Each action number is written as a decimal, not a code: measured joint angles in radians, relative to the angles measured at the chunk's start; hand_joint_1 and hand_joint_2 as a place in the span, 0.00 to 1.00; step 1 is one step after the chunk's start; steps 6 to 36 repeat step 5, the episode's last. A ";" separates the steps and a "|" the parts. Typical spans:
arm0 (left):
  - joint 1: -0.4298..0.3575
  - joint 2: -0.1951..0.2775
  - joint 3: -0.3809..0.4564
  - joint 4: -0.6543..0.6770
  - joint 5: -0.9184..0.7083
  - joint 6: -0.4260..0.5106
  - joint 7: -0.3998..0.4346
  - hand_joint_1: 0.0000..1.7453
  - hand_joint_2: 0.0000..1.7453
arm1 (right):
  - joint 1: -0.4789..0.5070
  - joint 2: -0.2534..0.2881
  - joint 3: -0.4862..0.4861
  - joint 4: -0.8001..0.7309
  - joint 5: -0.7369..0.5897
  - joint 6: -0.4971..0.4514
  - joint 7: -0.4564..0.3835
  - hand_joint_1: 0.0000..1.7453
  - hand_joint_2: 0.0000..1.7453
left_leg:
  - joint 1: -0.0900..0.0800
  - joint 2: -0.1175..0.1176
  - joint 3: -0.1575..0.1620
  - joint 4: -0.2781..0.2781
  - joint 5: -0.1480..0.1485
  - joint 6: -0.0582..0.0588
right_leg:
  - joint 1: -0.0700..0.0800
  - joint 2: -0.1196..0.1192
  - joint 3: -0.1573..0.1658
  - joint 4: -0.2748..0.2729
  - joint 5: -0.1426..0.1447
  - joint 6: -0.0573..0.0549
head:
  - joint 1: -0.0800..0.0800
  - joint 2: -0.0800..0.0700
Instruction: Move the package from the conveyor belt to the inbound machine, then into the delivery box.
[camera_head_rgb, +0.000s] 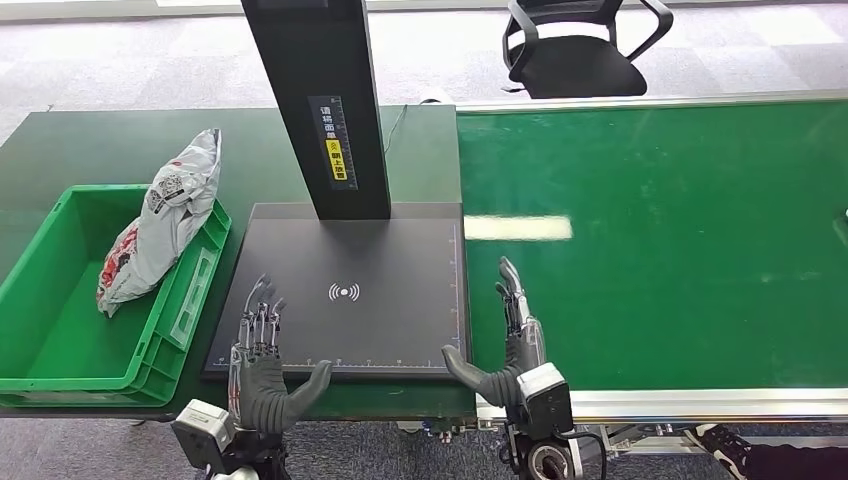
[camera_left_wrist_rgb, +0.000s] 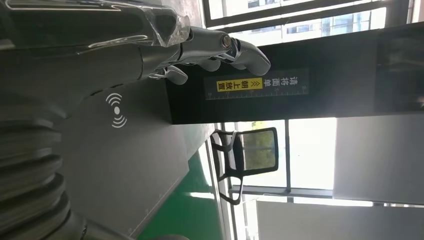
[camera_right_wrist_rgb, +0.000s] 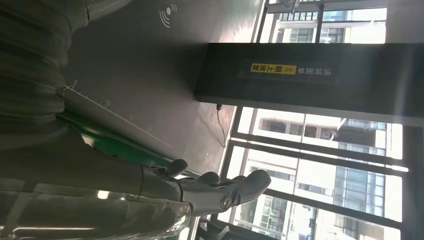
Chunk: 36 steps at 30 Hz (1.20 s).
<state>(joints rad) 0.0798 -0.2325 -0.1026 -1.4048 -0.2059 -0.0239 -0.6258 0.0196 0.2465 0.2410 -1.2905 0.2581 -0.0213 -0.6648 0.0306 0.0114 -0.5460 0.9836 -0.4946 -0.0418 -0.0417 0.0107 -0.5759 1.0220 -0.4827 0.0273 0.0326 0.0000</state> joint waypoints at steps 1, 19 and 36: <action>-0.003 0.000 0.000 0.001 -0.002 -0.001 0.002 0.00 1.00 | 0.003 -0.001 -0.001 -0.004 -0.001 0.000 -0.001 0.00 1.00 | 0.000 0.000 0.000 0.000 0.000 0.000 | 0.000 0.000 0.000 0.000 0.000 0.000 | 0.000 0.000; -0.019 -0.001 0.000 0.005 -0.004 -0.005 0.009 0.00 1.00 | 0.015 -0.003 -0.003 -0.017 -0.007 -0.001 -0.004 0.00 1.00 | 0.000 0.000 0.000 0.000 0.000 0.000 | 0.000 0.000 0.000 0.000 0.000 0.000 | 0.000 0.000; -0.019 -0.001 0.000 0.005 -0.004 -0.005 0.009 0.00 1.00 | 0.015 -0.003 -0.003 -0.017 -0.007 -0.001 -0.004 0.00 1.00 | 0.000 0.000 0.000 0.000 0.000 0.000 | 0.000 0.000 0.000 0.000 0.000 0.000 | 0.000 0.000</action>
